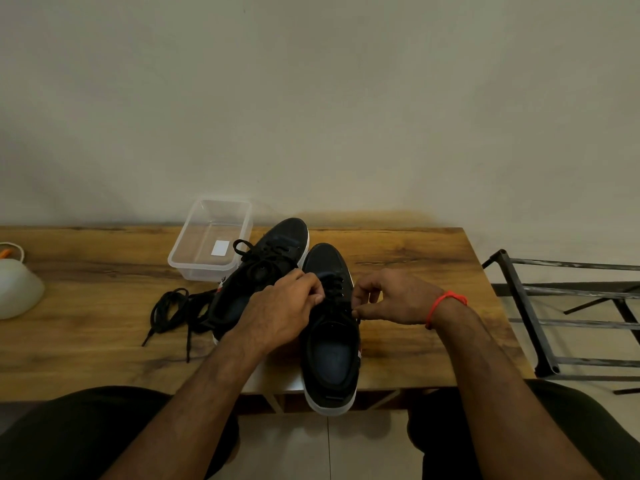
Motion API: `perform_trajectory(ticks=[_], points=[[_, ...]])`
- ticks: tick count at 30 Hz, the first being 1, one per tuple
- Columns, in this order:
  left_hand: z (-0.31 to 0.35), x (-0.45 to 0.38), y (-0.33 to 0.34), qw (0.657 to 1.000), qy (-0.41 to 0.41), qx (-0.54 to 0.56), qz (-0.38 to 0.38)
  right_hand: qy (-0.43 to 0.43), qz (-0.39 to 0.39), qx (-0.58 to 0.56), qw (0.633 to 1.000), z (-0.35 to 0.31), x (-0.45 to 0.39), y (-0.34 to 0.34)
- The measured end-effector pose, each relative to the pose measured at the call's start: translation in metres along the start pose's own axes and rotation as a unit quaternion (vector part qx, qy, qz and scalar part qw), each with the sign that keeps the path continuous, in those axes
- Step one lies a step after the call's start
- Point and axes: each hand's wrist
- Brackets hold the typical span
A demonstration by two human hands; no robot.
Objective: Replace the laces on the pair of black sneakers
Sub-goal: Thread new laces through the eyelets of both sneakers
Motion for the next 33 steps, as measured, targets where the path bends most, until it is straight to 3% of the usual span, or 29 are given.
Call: perform_trajectory(ticks=[7, 14, 24, 33], points=[[0.003, -0.001, -0.006, 0.994, -0.013, 0.103, 0.044, 0.011, 0.017, -0.001, 1.0, 0.003, -0.004, 0.002], [0.012, 0.0, -0.009, 0.994, -0.031, 0.097, -0.043, 0.002, 0.001, -0.01, 1.0, 0.002, -0.007, 0.005], [0.012, 0.0, -0.018, 0.986, -0.076, 0.14, -0.047, -0.001, 0.0, -0.02, 1.0, 0.004, -0.009, 0.006], [0.01, 0.001, -0.019, 0.973, -0.117, 0.16, -0.114, -0.003, -0.004, -0.023, 1.0, 0.004, -0.009, 0.007]])
Point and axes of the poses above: each hand's wrist, its own x-axis away from the middle knuckle, its own y-axis out of the palm, z = x × y, and after that the axes turned 7 degrees about y, right-handed
